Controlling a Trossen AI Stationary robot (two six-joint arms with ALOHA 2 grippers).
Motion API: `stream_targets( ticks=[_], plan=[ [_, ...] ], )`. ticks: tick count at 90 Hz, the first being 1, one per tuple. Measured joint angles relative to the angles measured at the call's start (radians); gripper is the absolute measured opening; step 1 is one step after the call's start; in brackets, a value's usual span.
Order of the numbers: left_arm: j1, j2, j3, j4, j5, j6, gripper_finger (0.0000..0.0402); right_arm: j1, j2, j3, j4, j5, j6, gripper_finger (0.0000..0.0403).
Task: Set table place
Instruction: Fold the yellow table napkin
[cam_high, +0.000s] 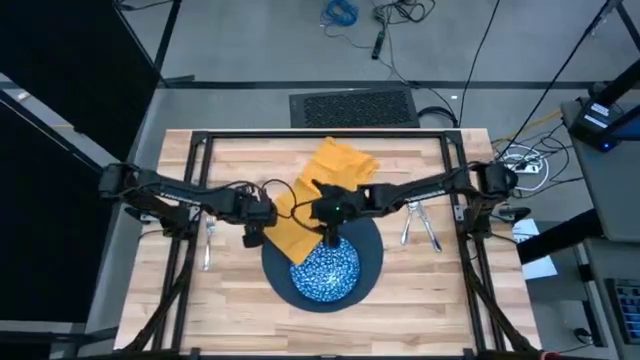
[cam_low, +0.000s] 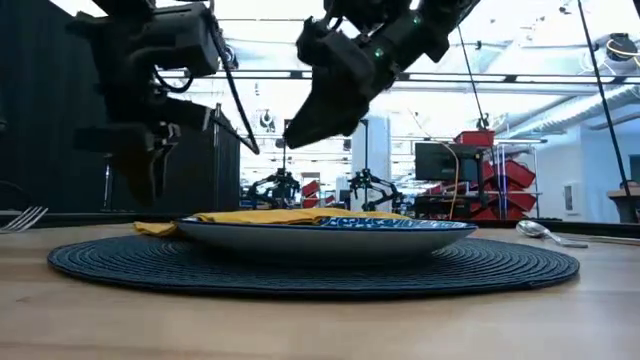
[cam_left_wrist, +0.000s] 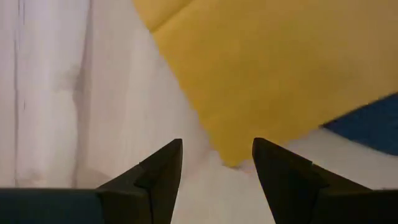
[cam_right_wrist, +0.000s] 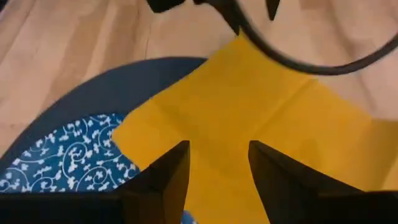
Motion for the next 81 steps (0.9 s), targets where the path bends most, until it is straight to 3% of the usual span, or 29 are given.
stream_targets(
  ticks=[28, 81],
  plan=[
    [-0.004, 0.0, -0.038, 0.014, -0.004, 0.082, 0.0184, 0.003, 0.116, 0.006, 0.045, 0.001, 0.061, 0.0157],
    [-0.004, 0.029, -0.038, 0.07, 0.046, 0.132, 0.0184, 0.032, 0.118, 0.006, 0.094, -0.002, 0.08, 0.0157]
  ],
)
